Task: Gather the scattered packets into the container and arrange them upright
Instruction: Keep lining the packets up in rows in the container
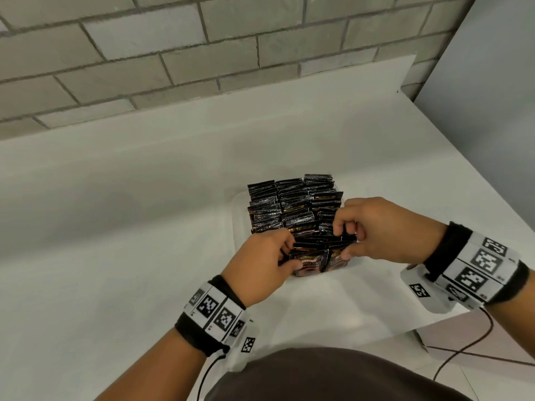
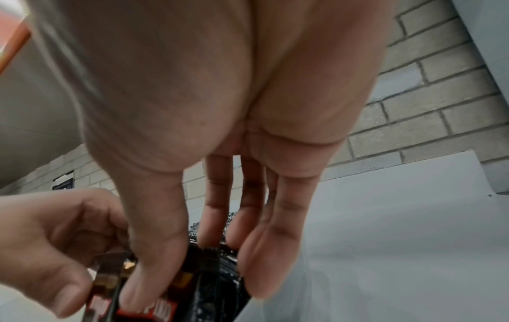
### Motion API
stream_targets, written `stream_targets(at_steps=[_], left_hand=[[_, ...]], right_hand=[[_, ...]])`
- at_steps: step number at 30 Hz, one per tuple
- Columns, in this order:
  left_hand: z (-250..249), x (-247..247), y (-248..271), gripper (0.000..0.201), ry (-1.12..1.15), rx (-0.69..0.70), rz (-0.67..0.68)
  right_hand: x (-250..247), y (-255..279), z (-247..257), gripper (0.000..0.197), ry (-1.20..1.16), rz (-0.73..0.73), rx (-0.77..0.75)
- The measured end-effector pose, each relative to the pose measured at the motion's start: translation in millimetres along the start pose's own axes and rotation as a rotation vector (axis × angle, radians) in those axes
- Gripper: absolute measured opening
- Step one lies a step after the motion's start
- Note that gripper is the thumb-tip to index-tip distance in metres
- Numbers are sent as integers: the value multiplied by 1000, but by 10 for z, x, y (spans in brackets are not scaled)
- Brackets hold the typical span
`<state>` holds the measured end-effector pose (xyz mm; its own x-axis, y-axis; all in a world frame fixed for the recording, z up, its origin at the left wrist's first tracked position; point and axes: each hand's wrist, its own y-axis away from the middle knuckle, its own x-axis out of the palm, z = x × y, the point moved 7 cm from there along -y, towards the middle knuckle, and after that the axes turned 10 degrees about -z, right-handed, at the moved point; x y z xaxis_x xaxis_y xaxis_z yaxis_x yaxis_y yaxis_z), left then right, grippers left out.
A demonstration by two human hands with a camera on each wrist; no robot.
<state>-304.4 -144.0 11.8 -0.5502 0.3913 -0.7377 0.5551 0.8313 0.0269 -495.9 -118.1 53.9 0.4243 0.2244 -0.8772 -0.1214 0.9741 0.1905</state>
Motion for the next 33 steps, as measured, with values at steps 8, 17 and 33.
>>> stream_targets(at_steps=[8,17,33], left_hand=[[139,-319,38,28,-25,-53,-129],[334,-401,5,26,-362,-99,-94],[306,-343,-113,29,-142,-80,-151]], right_hand=[[-69,7,-43,37,-84,-27,-31],[-65,-32,-65,32,-95,-31,-71],[-66,-12,-124,30,-92,-18,-58]])
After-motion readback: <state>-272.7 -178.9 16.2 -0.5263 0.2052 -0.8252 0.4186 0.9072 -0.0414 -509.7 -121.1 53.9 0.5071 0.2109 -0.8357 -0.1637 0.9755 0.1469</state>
